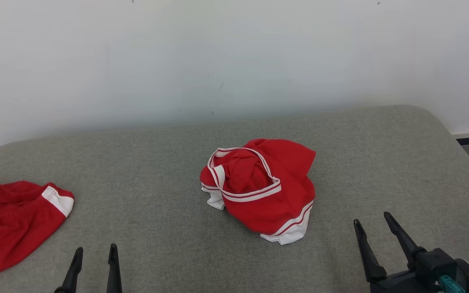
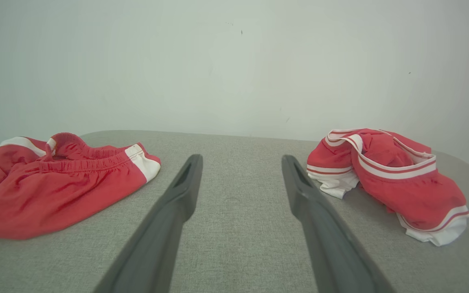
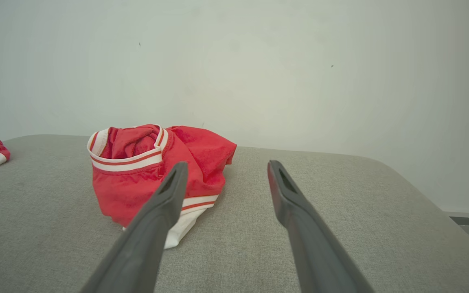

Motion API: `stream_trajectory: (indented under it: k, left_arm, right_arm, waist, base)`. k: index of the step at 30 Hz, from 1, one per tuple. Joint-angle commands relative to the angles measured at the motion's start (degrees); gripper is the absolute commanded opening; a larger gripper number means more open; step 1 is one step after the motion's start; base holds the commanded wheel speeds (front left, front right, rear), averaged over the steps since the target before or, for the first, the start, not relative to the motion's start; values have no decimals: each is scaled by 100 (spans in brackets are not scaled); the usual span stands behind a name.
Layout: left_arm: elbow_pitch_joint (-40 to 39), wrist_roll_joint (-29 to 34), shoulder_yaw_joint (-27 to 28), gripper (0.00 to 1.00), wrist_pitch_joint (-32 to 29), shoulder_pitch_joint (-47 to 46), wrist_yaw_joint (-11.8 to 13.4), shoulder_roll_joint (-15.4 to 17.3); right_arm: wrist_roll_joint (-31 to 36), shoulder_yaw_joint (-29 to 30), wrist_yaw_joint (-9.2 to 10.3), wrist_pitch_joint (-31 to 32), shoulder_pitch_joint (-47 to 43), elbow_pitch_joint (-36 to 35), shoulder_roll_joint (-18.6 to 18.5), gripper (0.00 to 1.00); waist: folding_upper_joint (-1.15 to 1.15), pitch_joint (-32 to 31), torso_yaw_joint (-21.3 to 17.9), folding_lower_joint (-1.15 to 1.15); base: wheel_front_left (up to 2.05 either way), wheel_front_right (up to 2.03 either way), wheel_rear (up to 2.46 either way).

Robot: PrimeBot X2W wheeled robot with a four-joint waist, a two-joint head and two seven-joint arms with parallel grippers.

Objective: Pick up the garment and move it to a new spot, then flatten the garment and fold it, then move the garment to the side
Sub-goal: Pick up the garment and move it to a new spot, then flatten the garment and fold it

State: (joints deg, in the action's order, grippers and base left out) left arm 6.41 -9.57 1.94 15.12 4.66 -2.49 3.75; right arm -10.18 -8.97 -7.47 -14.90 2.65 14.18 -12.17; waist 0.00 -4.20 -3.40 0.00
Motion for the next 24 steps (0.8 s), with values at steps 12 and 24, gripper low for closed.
stream_trajectory:
  k: [12, 24]
  left_arm:
    - [-14, 80, -77, 100, 5, 39, 67, -69]
    - [103, -51, -289, 100, 4, -105, 39, -87]
  right_arm:
    - [-23, 37, -5, -30, 63, 71, 68, 100]
    - [-43, 63, -5, -35, -26, 37, 138, 100]
  waist:
    - [0, 14, -19, 0]
    - [0, 21, -45, 0]
  base:
    - [0, 0, 0]
    - [0, 0, 0]
